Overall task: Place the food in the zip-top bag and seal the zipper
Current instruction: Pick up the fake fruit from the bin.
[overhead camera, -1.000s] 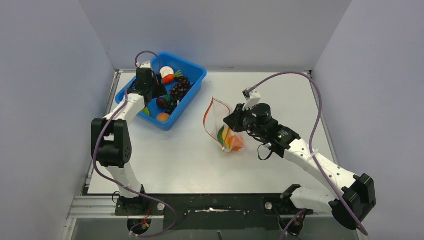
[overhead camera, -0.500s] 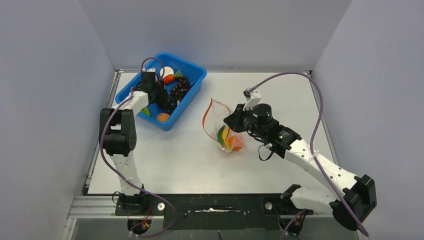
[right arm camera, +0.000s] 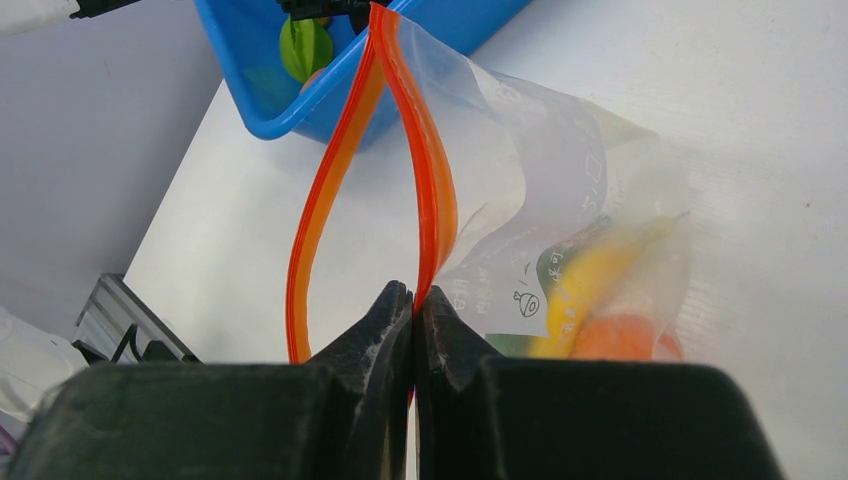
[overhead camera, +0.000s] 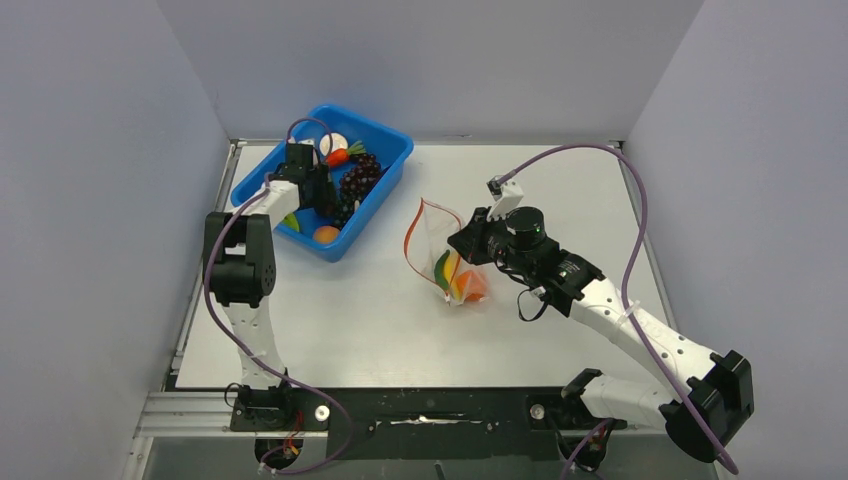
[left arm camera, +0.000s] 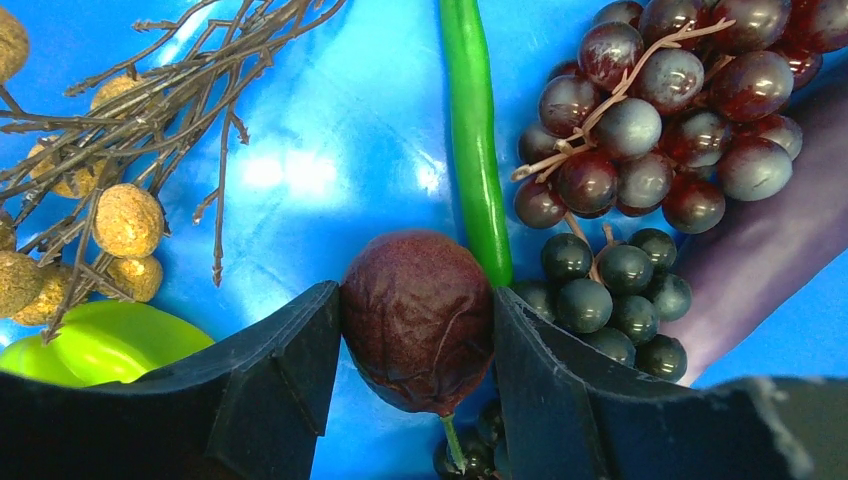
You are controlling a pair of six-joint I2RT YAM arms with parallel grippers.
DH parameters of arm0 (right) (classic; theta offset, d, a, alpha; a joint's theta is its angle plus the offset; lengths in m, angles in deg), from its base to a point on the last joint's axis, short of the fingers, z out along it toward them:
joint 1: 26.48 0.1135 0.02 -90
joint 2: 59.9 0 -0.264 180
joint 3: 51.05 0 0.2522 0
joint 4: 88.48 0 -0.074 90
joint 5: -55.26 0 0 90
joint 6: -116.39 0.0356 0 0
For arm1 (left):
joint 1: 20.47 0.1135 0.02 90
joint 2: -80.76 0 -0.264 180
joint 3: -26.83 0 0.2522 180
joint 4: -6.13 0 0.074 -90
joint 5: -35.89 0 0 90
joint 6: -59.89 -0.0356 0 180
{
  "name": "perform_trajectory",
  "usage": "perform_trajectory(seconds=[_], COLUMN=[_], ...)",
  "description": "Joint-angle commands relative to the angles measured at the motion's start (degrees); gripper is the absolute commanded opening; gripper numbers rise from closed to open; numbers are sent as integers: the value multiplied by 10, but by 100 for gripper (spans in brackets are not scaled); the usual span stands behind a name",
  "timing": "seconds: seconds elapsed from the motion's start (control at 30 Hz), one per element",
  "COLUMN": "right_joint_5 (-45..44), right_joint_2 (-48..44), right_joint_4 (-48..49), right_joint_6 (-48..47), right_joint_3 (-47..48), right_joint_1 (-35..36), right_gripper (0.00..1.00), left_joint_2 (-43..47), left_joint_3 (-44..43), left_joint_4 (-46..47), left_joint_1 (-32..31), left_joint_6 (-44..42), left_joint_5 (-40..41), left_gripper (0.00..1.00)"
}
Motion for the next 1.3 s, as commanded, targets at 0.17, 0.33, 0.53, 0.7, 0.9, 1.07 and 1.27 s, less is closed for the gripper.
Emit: perform_trajectory(seconds=[0.17, 0.33, 0.53, 0.7, 0.9, 1.07, 1.27], right_joint_5=[6, 8, 11, 11, 18, 26, 20], right_joint_2=[-18, -18, -16, -13, -7, 1, 9], right_joint_4=[28, 28, 27, 20, 20, 22, 16], right_joint_6=[2, 7, 10, 23, 30, 38, 44], right_joint_3=[23, 22, 23, 24, 26, 29, 43], right_joint_1=[-3, -4, -3, -2, -1, -2, -3], right_gripper=[0, 0, 0, 0, 0, 0, 0], left_joint_2=[64, 107, 173, 242, 331, 398, 489], left_joint_3=[-12, 6, 40, 82, 161, 225, 311], left_joint_4=[-15, -16, -10, 18, 77, 112, 176], left_joint_1=[3, 3, 3, 3, 3, -1, -6], left_joint_6=[-13, 4, 11, 22, 59, 76, 123], left_joint_5=[-14, -26, -25, -43, -109, -192, -280], left_gripper=[37, 35, 32, 32, 32, 32, 32])
